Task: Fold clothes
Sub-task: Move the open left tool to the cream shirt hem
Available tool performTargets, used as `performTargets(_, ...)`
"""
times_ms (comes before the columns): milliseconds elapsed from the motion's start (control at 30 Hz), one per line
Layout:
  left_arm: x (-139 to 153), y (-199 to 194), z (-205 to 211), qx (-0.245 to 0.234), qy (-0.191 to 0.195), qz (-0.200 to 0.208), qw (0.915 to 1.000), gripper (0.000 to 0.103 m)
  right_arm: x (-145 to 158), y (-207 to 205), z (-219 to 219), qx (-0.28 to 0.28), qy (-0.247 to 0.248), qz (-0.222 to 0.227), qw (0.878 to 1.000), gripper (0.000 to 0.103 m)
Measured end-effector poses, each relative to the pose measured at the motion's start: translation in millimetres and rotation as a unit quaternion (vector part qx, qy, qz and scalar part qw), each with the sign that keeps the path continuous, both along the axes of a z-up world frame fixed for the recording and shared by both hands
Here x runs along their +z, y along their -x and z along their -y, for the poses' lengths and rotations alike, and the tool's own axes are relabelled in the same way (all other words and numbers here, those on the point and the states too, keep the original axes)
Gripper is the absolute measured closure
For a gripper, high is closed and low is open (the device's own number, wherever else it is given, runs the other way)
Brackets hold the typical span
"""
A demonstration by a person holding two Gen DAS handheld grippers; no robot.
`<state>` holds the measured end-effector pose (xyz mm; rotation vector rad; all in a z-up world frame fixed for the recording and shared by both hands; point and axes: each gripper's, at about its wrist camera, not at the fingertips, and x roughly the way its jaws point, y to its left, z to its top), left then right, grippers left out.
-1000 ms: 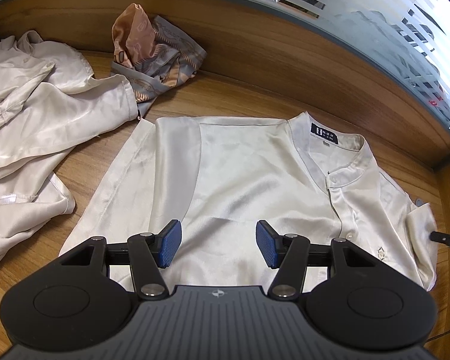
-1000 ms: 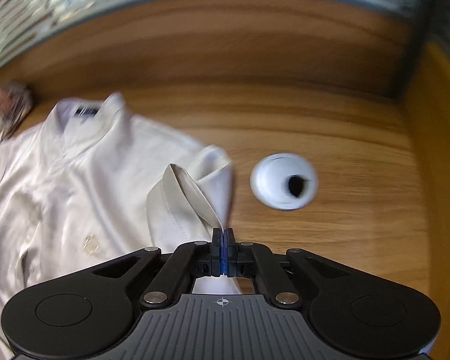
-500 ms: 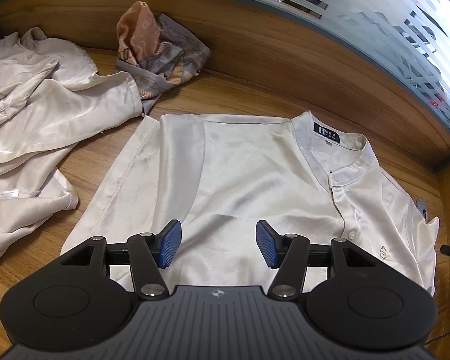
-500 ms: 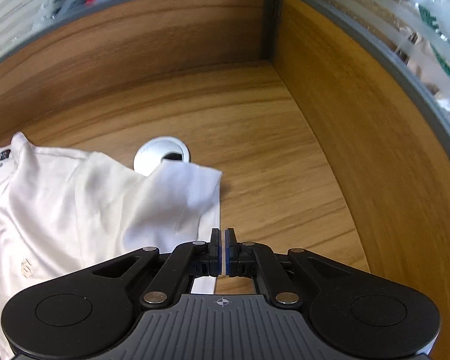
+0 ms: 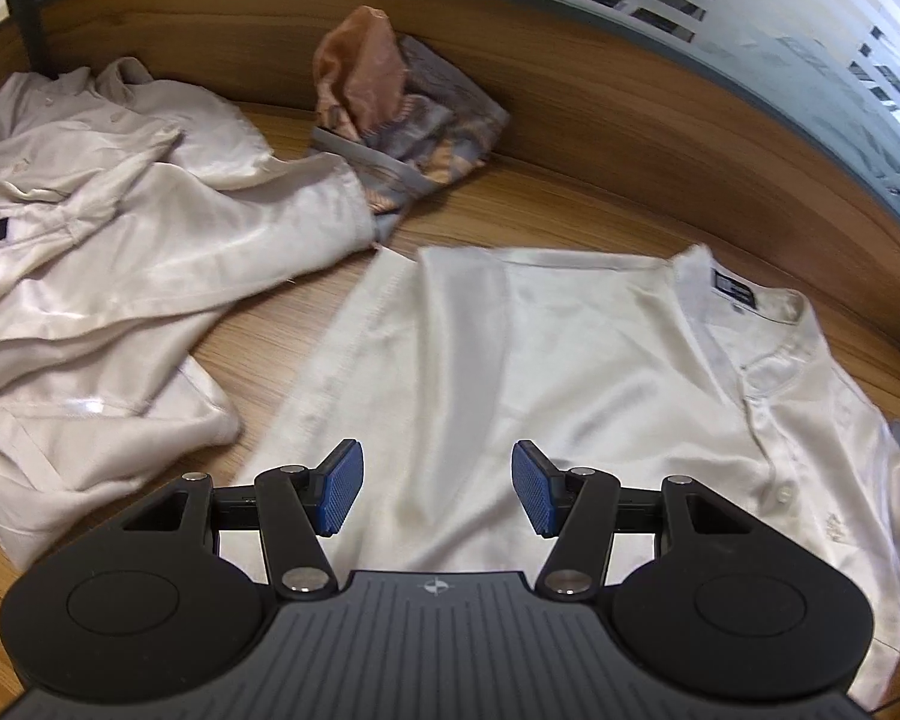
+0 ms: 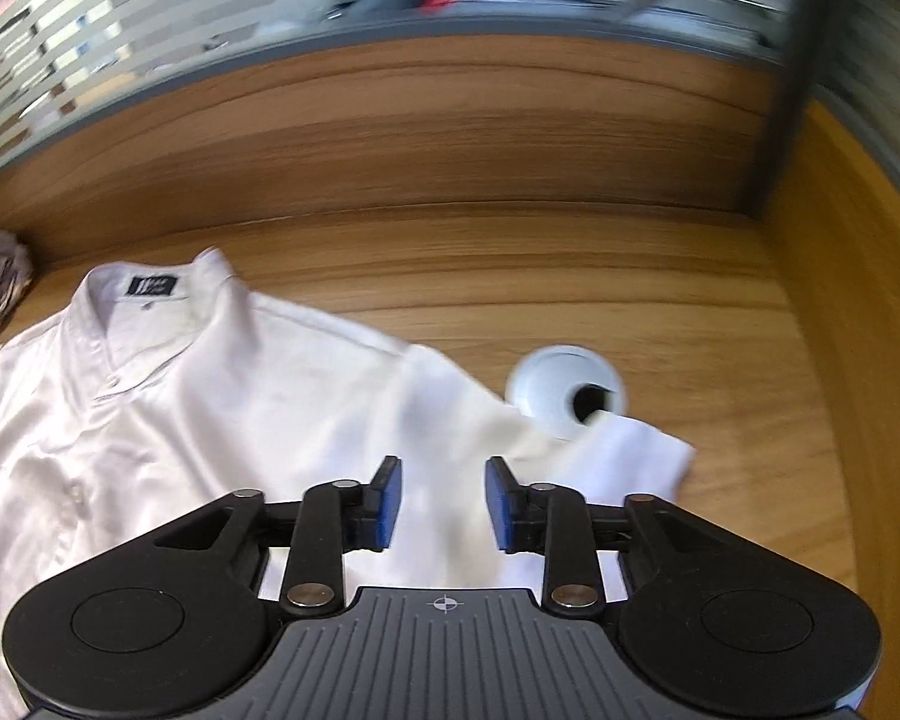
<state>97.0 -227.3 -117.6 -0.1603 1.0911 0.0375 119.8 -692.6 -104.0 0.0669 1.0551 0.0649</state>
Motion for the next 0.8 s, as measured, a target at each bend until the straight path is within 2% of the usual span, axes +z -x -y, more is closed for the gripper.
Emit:
performTargets(267, -11, -14, -33, 0.008, -0.021, 0.014, 0.9997, 0.043, -1, 1, -23, 0.013, -0.013, -0.009, 1.000, 0.066)
performTargets(500, -25, -41, -41, -0.044, -0.023, 0.021, 0.9985, 0.050, 2, 10, -34, 0.000, -0.029, -0.021, 0.999, 0.066)
performTargets(800, -40, -79, -31, -0.100, -0.019, 0.032, 0.9943, 0.055, 9, 22, -45, -0.011, -0.020, -0.032, 0.999, 0.065)
